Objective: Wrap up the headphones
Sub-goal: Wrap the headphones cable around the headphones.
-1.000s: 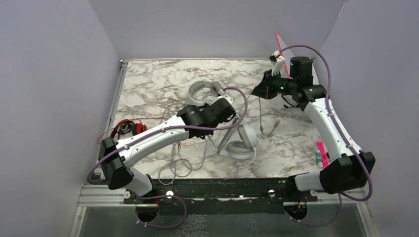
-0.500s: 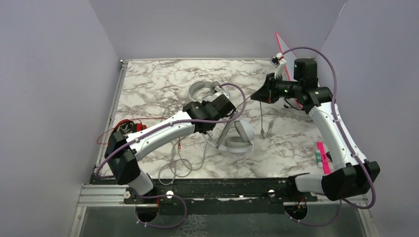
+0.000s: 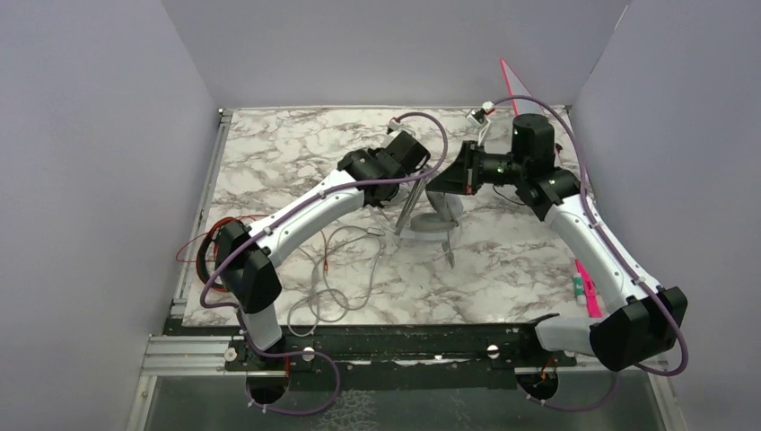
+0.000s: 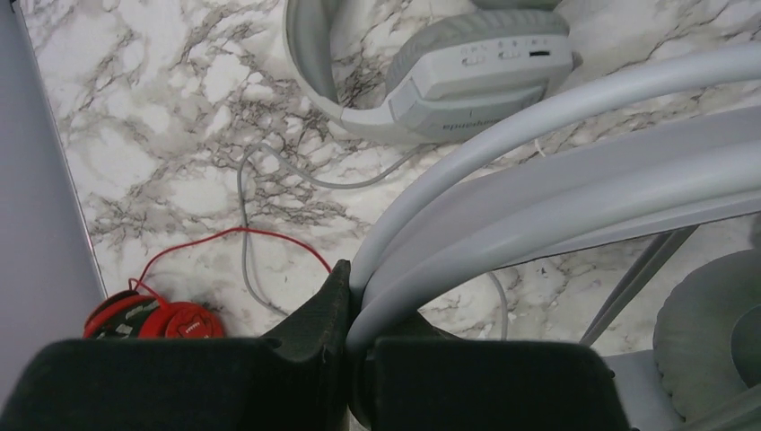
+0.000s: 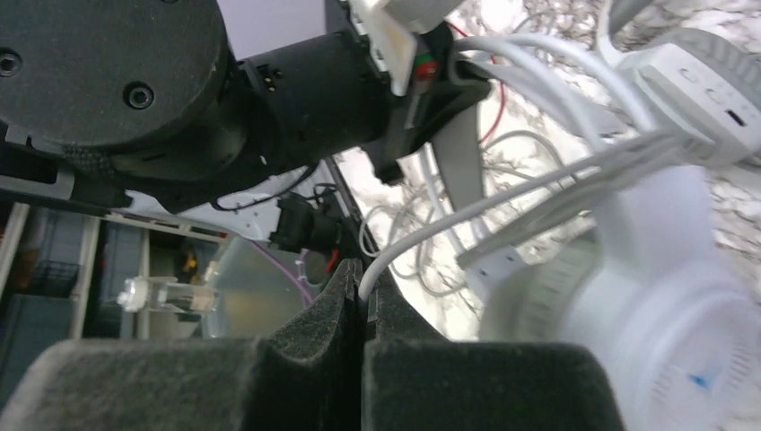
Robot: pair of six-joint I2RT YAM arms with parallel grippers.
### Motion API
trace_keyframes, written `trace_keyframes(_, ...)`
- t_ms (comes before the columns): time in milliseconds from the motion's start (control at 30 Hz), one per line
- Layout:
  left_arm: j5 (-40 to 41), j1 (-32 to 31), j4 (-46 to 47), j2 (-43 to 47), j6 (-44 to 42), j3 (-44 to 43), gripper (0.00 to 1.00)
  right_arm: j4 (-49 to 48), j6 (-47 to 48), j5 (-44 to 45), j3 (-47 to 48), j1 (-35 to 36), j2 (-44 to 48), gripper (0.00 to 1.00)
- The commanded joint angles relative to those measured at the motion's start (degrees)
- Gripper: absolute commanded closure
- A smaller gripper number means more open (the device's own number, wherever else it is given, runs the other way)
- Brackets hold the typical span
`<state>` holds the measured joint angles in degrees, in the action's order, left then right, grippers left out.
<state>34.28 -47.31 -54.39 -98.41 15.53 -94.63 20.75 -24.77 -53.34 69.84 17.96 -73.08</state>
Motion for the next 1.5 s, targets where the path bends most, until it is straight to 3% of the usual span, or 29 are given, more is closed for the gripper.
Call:
trace_keyframes(0, 3.07, 0.79, -0.38, -3.05, 1.14, -8.58, 1.0, -11.81, -10.75, 1.72, -0.1, 3.24, 1.17, 0.96)
trace_keyframes(200, 2.71, 1.58, 3.37, -2.41, 5.76, -17.23, 1.0, -22.14, -17.34, 14.02, -7.09, 7.01, 4.14, 0.91)
trace_keyframes(533, 1.14, 2.48, 10.35, 0.37, 11.72, -26.2, 1.0, -35.67, -14.31, 34.39, -14.38, 16.95, 8.79, 0.87)
trace_keyframes(1033, -3.12, 2.44, 11.74, 3.84, 10.85, -34.76, 1.0, -56.39, -0.99, 43.4, -28.6, 25.62, 11.61, 0.8)
trace_keyframes(1200, -4.06, 2.32, 11.68, 5.38, 9.24, -36.54, 1.0, -55.65, 2.26, 43.62, -28.63, 25.81, 9.97, 0.67)
trace_keyframes(1367, -3.87, 2.35, 11.52, 7.01, 7.75, -36.96, 1.0, -50.72, 3.75, 48.52, -31.81, 25.81, 11.52, 0.27)
trace_keyframes(1467, -4.15, 2.32, 11.42, 7.83, 7.55, -36.76, 1.0, -51.15, 7.6, 48.84, -34.82, 25.79, 13.08, 0.15)
